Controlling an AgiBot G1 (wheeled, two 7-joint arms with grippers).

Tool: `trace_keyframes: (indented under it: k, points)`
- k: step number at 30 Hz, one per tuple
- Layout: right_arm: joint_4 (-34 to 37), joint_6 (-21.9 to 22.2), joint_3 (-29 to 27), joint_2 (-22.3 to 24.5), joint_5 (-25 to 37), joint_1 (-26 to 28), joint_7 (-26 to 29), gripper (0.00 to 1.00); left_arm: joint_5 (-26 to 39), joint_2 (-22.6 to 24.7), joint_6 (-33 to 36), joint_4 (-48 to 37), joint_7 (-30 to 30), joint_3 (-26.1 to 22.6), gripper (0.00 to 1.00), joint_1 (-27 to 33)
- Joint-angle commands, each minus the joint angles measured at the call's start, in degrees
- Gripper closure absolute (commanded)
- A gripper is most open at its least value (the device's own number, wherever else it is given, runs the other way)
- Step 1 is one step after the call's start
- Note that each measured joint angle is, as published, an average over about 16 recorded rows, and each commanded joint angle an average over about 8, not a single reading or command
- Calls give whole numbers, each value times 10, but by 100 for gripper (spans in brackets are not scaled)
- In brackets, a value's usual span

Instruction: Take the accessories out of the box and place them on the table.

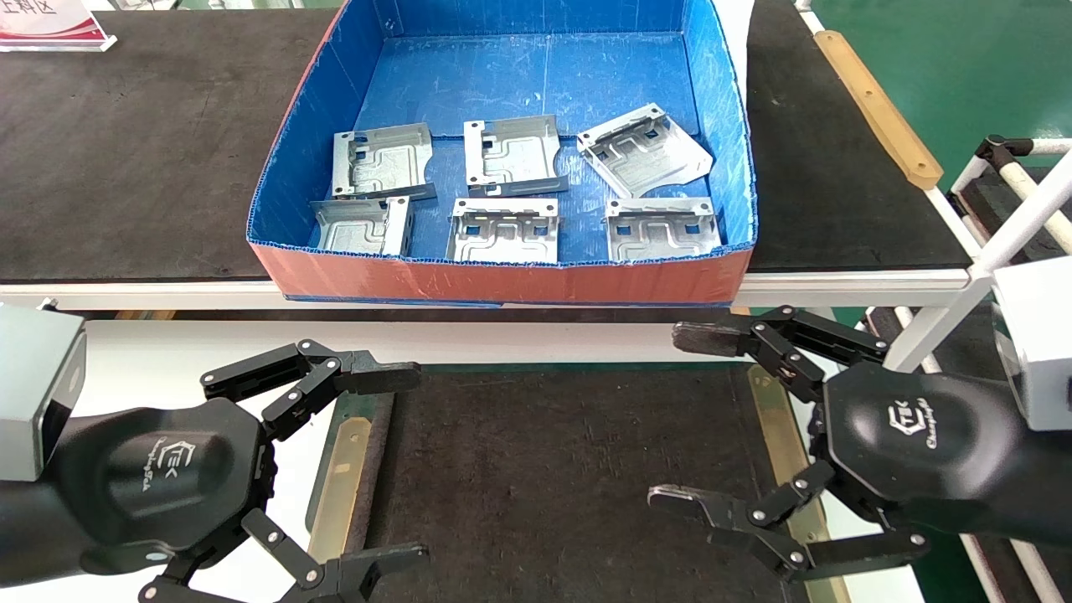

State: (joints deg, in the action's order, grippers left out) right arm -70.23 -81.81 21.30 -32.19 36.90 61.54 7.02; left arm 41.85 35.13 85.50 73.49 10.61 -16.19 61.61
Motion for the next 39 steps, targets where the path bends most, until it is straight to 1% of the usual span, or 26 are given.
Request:
trace_keyframes:
  k: [1,39]
  points:
    - [0,0,0,0,0,0,0,0,0,0,0,0,0,0,0,0]
    - [0,0,0,0,0,0,0,0,0,0,0,0,0,0,0,0]
